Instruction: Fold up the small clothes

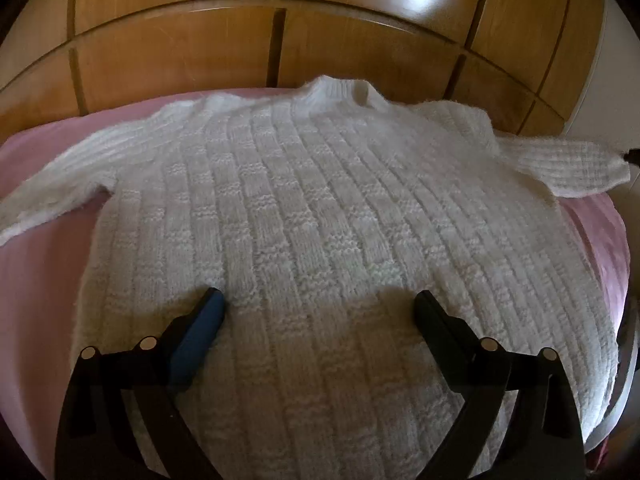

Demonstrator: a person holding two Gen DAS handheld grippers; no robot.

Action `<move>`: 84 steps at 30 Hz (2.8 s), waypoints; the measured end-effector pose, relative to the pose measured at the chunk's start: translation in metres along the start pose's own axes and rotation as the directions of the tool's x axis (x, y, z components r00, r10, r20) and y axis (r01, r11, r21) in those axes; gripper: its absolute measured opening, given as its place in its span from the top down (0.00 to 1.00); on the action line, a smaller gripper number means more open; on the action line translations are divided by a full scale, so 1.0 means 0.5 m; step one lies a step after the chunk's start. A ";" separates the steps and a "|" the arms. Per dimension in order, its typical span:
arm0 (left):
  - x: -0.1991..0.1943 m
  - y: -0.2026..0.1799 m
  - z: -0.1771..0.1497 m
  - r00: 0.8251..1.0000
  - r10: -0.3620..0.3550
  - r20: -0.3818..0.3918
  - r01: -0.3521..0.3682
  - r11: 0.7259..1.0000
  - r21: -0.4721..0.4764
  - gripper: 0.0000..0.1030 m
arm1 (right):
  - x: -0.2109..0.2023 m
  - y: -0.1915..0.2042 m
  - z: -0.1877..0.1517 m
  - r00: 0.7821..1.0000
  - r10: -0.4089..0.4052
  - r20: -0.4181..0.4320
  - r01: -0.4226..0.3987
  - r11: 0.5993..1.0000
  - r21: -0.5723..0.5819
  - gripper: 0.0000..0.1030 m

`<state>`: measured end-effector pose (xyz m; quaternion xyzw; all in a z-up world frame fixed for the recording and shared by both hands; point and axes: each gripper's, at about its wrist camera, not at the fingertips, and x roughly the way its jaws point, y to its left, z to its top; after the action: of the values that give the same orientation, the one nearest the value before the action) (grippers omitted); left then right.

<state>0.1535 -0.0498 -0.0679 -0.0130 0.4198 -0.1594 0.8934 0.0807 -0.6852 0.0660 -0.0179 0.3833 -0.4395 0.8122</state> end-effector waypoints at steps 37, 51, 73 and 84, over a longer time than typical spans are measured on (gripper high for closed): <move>-0.206 0.147 -0.197 0.985 -0.149 -0.085 0.127 0.967 -0.220 0.89 | -0.449 0.237 -0.561 0.414 0.772 -0.482 -0.890 0.455 -0.036 0.88; -0.254 0.149 -0.205 0.988 -0.085 -0.126 0.064 0.984 -0.169 0.86 | -0.417 0.202 -0.583 0.380 0.781 -0.495 -0.890 0.454 0.033 0.78; -0.055 0.007 -0.006 0.996 0.077 -0.051 -0.078 0.997 -0.016 0.35 | 0.159 0.001 -0.268 0.722 0.682 -0.113 -0.368 0.517 0.773 0.59; -0.027 0.027 -0.006 0.997 0.054 -0.054 -0.057 0.997 -0.056 0.28 | 0.158 0.029 -0.143 0.897 0.364 -0.251 -0.195 0.835 0.515 0.96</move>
<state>0.1470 -0.0327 -0.0619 -0.0228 0.4476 -0.1229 0.8854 0.0705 -0.7117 -0.0379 0.3157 0.3952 -0.3911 0.7689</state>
